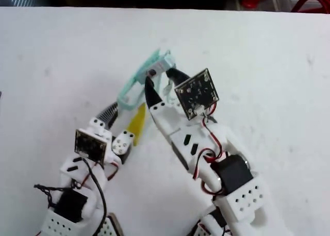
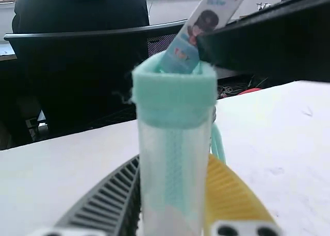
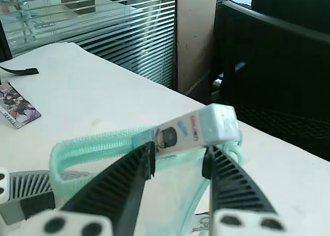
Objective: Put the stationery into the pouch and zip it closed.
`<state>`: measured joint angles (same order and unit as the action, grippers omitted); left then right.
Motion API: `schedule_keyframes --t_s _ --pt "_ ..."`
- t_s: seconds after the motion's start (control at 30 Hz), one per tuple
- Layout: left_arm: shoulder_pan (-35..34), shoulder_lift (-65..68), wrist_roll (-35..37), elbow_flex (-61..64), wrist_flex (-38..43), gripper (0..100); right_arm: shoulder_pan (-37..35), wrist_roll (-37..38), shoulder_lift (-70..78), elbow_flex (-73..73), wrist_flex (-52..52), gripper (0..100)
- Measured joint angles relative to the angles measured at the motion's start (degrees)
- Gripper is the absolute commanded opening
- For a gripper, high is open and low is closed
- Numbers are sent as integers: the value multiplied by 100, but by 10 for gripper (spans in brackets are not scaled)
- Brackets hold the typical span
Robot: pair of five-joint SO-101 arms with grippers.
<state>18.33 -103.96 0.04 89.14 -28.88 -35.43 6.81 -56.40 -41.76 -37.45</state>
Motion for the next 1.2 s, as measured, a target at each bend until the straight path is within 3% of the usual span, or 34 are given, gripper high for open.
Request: schedule_keyframes --t_s 0.47,1.2 --pt "0 0 176 0 0 207 53 0 -255 466 -422 138" --pt "-18 18 281 0 0 207 -70 0 1407 2180 -1055 134"
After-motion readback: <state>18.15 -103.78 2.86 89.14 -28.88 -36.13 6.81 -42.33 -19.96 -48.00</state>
